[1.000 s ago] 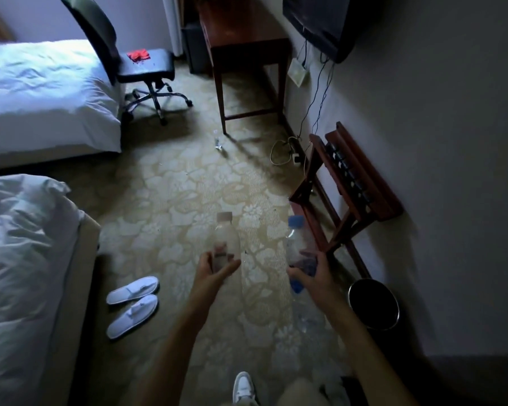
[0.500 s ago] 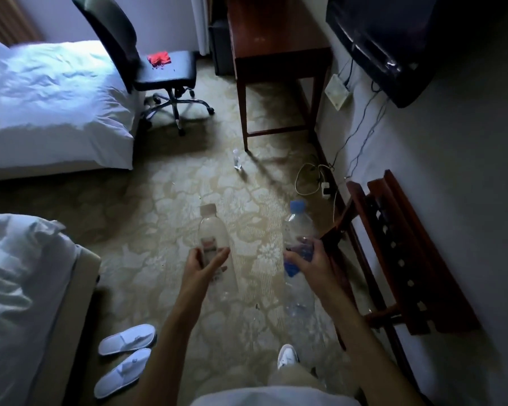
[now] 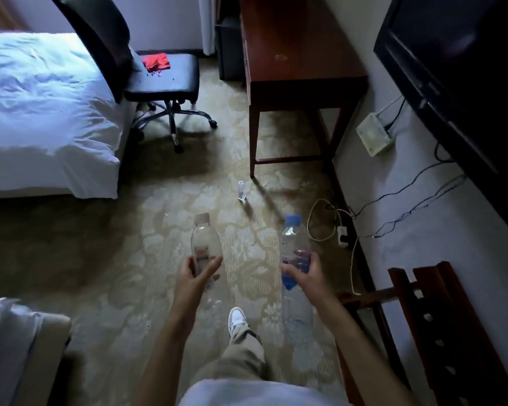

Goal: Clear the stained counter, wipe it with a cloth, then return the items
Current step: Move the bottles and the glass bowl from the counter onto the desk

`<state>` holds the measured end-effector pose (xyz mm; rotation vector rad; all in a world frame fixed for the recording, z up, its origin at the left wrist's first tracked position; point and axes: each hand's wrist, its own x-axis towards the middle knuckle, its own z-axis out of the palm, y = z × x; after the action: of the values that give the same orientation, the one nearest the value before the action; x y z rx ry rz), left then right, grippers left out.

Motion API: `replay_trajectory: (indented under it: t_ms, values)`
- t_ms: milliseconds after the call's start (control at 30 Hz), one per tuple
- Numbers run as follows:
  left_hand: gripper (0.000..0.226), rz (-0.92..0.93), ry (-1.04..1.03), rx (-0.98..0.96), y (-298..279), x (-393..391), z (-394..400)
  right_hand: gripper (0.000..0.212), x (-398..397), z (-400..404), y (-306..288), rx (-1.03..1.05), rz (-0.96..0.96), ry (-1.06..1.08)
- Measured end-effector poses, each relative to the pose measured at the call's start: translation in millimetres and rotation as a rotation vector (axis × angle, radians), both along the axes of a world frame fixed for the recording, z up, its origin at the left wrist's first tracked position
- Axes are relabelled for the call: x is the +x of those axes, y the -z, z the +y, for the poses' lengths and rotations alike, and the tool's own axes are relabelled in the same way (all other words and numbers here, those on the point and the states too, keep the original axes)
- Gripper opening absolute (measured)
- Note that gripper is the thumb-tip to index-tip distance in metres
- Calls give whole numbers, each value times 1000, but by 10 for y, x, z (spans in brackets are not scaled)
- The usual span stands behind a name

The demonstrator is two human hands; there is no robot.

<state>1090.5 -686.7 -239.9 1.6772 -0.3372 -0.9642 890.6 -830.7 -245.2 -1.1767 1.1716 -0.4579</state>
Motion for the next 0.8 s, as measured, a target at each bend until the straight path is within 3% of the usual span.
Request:
replay_trajectory:
  t_ms: [133, 200, 267, 400, 567, 800]
  values:
    - [79, -60, 87, -48, -376, 856, -1002, 47, 841, -935, -396, -74, -44, -24]
    - [79, -70, 107, -74, -509, 1225, -1413, 47, 1213, -1338, -506, -118, -56, -26]
    - [82, -68, 120, -82, -542, 1551, -1798, 49, 1575, -1704, -504, -133, -58, -29]
    - [55, -30, 100, -62, -393, 2114, -2553, 45, 2269, -2410, -248, -70, -70, -12]
    - [71, -46, 64, -21, -318, 3006, -3624, 60, 3259, -3541, -113, -38, -107, 17]
    - [51, -120, 54, -69, -689, 4380, -5081, 48, 4563, -5156, -510, -138, -172, 86]
